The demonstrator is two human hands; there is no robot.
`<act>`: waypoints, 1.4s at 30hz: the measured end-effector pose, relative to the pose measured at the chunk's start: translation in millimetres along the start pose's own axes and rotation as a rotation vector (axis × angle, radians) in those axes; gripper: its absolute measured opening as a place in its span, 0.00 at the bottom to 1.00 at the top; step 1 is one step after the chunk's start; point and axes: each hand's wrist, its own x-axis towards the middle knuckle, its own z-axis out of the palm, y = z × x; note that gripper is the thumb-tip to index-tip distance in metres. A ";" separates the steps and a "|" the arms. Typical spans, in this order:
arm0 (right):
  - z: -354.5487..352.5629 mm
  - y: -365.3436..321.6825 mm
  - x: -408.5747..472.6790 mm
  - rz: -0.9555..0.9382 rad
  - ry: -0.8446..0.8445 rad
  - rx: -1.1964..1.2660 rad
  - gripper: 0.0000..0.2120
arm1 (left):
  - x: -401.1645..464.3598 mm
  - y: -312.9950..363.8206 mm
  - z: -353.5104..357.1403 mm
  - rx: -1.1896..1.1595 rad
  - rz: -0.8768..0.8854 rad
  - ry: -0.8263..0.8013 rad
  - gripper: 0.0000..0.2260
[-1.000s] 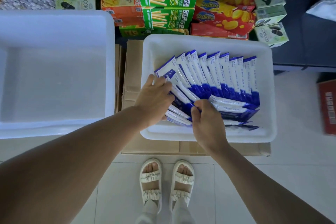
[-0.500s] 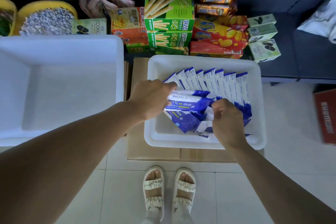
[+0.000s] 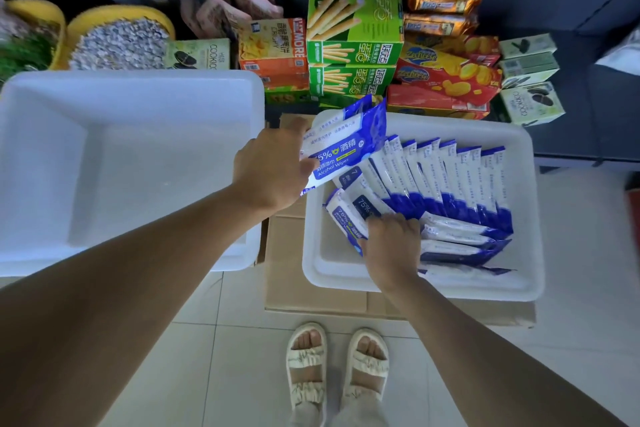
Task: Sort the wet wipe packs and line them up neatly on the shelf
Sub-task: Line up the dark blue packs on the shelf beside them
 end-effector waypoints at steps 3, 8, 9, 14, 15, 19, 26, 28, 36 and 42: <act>-0.3 1.9 -7.7 -0.071 0.079 0.008 0.15 | -0.7 0.6 -0.7 -0.030 -0.002 -0.008 0.21; 1.5 16.8 -3.8 0.018 0.152 0.061 0.15 | 2.0 -1.3 -4.6 -0.062 -0.019 -0.022 0.20; 2.4 17.3 1.5 0.018 0.159 0.049 0.16 | 2.5 -1.5 -4.7 -0.064 -0.022 -0.024 0.20; 2.5 1.7 17.6 0.112 0.155 0.079 0.24 | 3.8 -2.0 -0.4 -0.080 -0.035 -0.043 0.20; 0.8 -0.9 17.9 0.150 0.134 0.099 0.26 | 3.6 -1.9 0.5 -0.083 -0.034 -0.046 0.20; -6.6 -1.8 14.7 0.293 -0.026 0.141 0.31 | 3.7 -0.9 1.7 -0.074 -0.036 -0.052 0.20; -3.3 0.8 9.8 0.202 -0.033 0.038 0.22 | 3.9 2.7 3.5 -0.058 -0.052 -0.070 0.17; -1.5 -0.4 11.0 0.103 -0.066 0.031 0.19 | 4.1 2.5 4.1 -0.044 -0.048 -0.064 0.17; -36.5 10.9 8.5 -0.031 -0.053 0.150 0.18 | -0.7 7.3 -14.9 -0.031 -0.071 -0.026 0.14; -140.4 37.1 -4.9 -0.001 0.064 0.199 0.18 | -13.1 37.8 -86.0 -0.064 -0.046 0.031 0.16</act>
